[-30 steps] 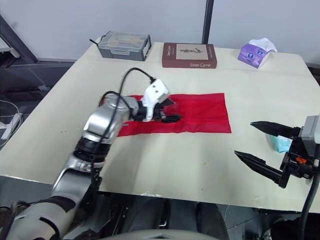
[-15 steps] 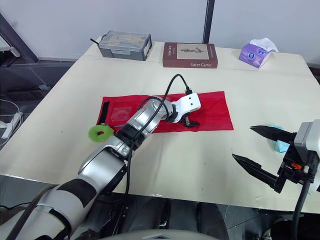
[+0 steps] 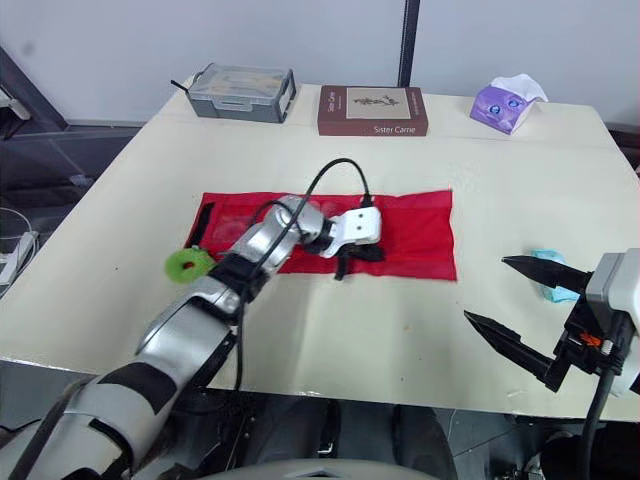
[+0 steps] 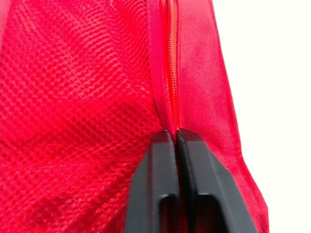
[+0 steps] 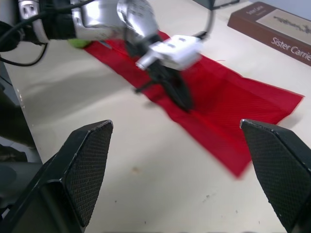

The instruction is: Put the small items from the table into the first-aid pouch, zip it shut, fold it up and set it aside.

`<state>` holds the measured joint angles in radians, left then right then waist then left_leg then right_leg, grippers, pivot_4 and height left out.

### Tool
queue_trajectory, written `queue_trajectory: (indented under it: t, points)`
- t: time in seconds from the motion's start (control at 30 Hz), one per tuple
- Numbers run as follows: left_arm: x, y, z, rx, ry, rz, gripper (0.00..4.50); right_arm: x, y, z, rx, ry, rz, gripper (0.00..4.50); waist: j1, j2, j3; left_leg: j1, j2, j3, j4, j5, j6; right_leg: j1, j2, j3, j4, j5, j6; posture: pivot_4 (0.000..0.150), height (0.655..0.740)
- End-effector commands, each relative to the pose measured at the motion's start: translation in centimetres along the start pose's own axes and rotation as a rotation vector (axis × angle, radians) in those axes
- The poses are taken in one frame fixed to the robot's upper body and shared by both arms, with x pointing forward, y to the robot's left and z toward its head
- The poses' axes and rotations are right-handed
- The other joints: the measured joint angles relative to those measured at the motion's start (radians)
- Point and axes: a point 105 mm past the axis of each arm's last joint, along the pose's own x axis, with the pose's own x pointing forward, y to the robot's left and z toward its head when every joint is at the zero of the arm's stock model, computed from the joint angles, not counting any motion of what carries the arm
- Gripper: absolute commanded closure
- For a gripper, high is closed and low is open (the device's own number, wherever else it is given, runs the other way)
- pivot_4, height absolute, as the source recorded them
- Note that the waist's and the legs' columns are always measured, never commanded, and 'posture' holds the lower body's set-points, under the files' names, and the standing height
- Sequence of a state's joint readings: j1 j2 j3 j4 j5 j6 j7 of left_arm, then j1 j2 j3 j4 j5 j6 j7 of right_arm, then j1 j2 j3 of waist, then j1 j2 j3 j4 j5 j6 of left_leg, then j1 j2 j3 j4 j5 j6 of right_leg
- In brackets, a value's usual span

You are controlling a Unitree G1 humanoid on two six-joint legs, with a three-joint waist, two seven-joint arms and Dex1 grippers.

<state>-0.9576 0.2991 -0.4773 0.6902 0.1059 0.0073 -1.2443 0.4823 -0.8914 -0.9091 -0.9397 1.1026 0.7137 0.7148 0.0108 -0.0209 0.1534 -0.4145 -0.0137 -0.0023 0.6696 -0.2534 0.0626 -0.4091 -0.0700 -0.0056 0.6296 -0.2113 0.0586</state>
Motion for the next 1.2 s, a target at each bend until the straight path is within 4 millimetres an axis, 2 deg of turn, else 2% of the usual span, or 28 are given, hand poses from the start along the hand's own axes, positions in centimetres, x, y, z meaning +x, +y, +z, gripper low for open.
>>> queue_trajectory:
  t: [0.03, 0.13, 0.23, 0.27, 0.4, 0.73, 0.97, 1.2]
  points:
    - [-2.2, -1.8, -2.1, 0.060, 0.034, -0.104, 4.46, 0.0, 0.2, 0.4, -0.022, -0.022, 0.007, 0.00, 0.000, 0.000, 0.000, 0.000, 0.000, 0.000, 0.000, 0.000, 0.000, 0.000, 0.000, 0.000, 0.000, 0.000, 0.000, 0.150, 0.7400]
    - [-3.6, -0.9, -2.6, 0.052, 0.023, -0.040, 4.46, 0.0, 0.4, 0.3, -0.016, -0.020, 0.018, 0.00, 0.003, 0.000, 0.000, 0.000, 0.000, 0.000, 0.000, 0.000, 0.000, 0.000, 0.000, 0.000, 0.000, 0.000, 0.000, 0.150, 0.7400]
    - [-5.0, -0.5, -1.1, -0.052, -0.098, -0.039, 4.46, 0.0, 0.5, 0.2, -0.011, -0.019, 0.026, 0.00, 0.002, 0.000, 0.000, -0.001, 0.000, 0.000, 0.001, 0.000, 0.000, 0.000, 0.000, 0.000, 0.000, 0.000, 0.000, 0.150, 0.7400]
    - [-5.3, -0.5, -0.6, -0.073, -0.126, -0.037, 3.73, 0.0, 0.6, 0.2, -0.009, -0.019, 0.027, 0.00, 0.002, 0.000, 0.000, -0.001, 0.000, 0.000, 0.001, 0.000, 0.000, 0.000, 0.001, 0.000, 0.000, 0.000, 0.000, 0.150, 0.7400]
    - [-5.5, -0.1, 0.5, -0.078, -0.150, 0.049, 2.11, -0.1, 0.6, 0.1, -0.004, -0.021, 0.027, 0.00, 0.005, 0.000, 0.000, -0.001, -0.001, 0.000, 0.001, 0.000, 0.000, 0.000, 0.001, 0.000, 0.000, 0.000, 0.000, 0.150, 0.7400]
    - [-4.1, 0.1, -0.4, 0.103, 0.021, 0.179, 2.11, 0.0, 0.7, 0.0, -0.001, -0.021, 0.028, 0.00, 0.004, 0.000, 0.000, -0.001, -0.001, 0.000, 0.001, 0.000, 0.000, 0.000, 0.001, 0.000, 0.000, 0.000, 0.001, 0.150, 0.7400]
    - [-3.1, -0.8, -1.0, 0.124, 0.063, 0.131, 2.11, 0.0, 0.8, -0.2, 0.000, -0.018, 0.021, 0.00, 0.005, 0.000, 0.000, -0.001, -0.001, 0.000, 0.001, 0.000, 0.000, 0.000, 0.001, 0.000, 0.000, 0.000, 0.001, 0.150, 0.7400]
    - [-3.1, -1.1, -0.6, 0.142, 0.046, 0.112, 2.11, -0.1, 0.8, -0.2, -0.002, -0.017, 0.012, 0.00, 0.005, 0.000, 0.000, -0.001, -0.001, 0.000, 0.001, 0.000, 0.000, 0.000, 0.001, 0.000, 0.000, 0.000, 0.001, 0.150, 0.7400]
